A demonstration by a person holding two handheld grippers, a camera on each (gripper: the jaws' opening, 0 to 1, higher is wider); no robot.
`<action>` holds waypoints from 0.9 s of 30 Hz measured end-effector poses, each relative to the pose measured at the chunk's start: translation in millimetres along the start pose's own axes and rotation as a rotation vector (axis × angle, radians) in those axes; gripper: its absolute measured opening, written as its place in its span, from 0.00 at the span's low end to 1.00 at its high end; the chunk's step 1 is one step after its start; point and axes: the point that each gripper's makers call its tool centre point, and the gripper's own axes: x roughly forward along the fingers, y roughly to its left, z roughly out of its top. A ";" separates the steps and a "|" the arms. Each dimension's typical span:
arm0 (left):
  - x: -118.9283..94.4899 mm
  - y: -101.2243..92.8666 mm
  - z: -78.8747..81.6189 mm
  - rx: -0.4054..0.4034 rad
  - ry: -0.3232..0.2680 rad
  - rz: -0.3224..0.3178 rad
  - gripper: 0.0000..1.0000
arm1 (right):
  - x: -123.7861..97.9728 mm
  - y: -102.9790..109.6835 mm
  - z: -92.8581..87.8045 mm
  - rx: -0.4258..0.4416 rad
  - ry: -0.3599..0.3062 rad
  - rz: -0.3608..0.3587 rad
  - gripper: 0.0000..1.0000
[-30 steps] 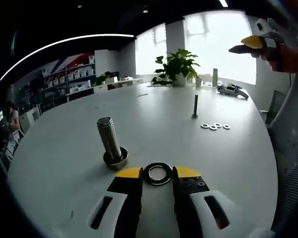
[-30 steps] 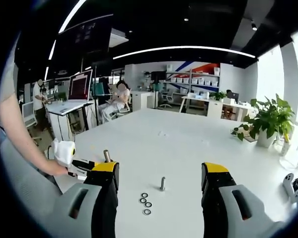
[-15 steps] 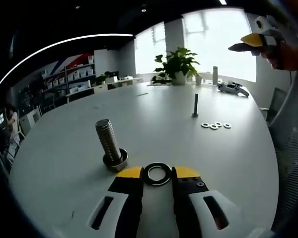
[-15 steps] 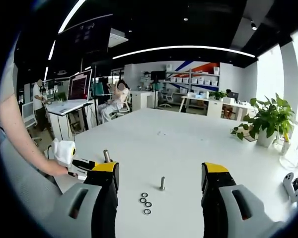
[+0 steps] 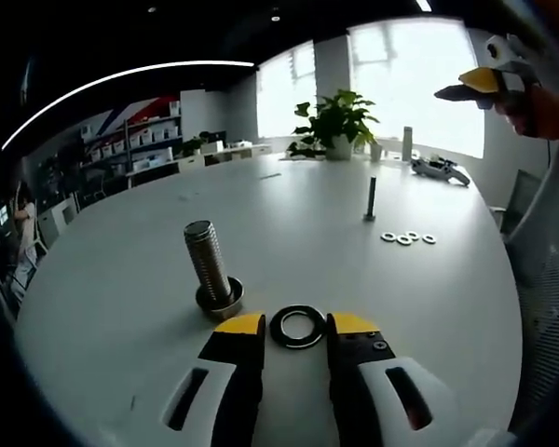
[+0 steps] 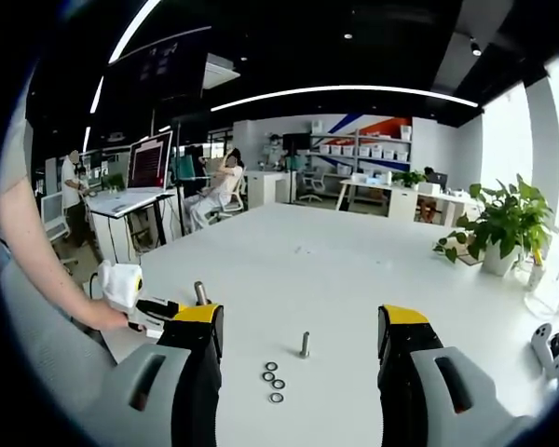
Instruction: Place the washer onto the threaded stud by aligning its center hole with the stud, sliding it down to the base, and recovering from edge contact or off-axis alignment until the washer reaches the visible bottom stop.
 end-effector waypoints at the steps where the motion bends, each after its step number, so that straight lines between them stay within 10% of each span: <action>1: 0.3 0.5 0.2 0.006 -0.001 0.001 0.25 | 0.0 0.0 -0.2 0.003 0.000 0.001 0.70; 20: -0.1 -1.6 2.5 0.007 -0.003 0.012 0.22 | 0.2 -0.1 -0.4 0.003 0.000 0.002 0.69; 23: -1.9 -7.0 3.9 0.029 0.013 -0.017 0.02 | 0.3 0.0 -0.3 0.002 0.000 0.002 0.69; 27: 4.7 -5.9 -3.5 0.027 0.038 -0.009 0.10 | 0.6 0.6 0.1 0.003 0.000 0.004 0.69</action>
